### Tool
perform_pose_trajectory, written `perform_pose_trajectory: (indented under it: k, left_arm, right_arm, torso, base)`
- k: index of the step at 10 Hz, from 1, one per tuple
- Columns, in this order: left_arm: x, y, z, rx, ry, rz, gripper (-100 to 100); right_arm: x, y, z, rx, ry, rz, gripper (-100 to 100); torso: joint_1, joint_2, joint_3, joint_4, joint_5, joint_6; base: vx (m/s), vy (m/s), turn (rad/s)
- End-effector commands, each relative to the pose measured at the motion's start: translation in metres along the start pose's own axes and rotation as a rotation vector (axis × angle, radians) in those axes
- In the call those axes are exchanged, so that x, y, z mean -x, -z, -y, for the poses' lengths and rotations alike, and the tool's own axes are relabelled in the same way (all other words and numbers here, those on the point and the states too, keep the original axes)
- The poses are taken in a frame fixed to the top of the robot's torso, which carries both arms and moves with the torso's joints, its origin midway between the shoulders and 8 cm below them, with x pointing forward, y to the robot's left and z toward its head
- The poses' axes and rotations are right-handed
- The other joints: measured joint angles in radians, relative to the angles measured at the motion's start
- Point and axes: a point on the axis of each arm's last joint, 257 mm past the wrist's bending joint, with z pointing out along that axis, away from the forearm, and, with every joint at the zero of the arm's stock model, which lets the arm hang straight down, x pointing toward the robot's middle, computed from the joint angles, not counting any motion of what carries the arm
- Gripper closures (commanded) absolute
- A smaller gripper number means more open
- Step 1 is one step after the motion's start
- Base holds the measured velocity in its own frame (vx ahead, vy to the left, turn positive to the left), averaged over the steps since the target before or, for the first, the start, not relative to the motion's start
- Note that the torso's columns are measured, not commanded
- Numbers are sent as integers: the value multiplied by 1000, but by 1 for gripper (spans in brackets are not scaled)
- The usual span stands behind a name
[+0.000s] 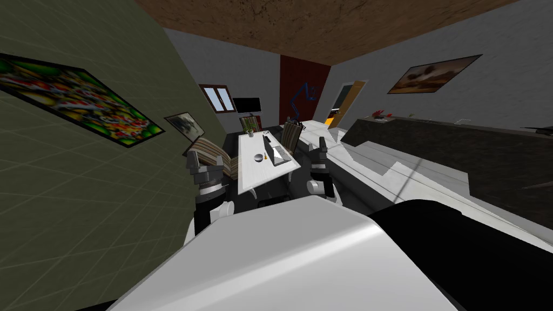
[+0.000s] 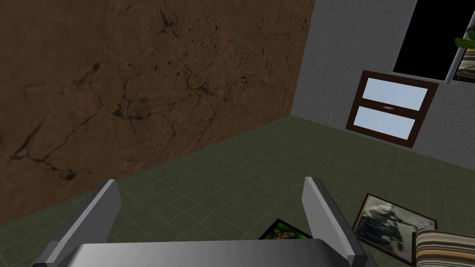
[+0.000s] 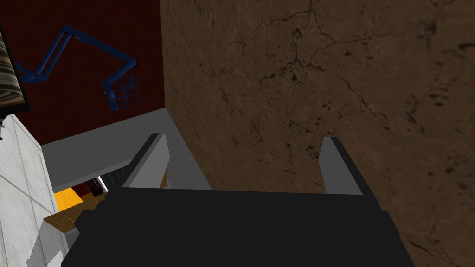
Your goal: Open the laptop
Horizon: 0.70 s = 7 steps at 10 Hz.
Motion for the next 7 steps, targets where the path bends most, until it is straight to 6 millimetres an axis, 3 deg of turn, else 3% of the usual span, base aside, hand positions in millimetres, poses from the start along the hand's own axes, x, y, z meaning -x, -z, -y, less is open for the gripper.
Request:
perform_pose_trajectory:
  k: [1,7]
  left_arm:
    - [0,0,0,0,0,0,0]
    - [0,0,0,0,0,0,0]
  right_arm:
    - [0,0,0,0,0,0,0]
    - [0,0,0,0,0,0,0]
  torso:
    - [0,40,-82,41,0,0]
    - [0,470,-939,470,0,0]
  base:
    - [0,0,0]
    - [0,0,0]
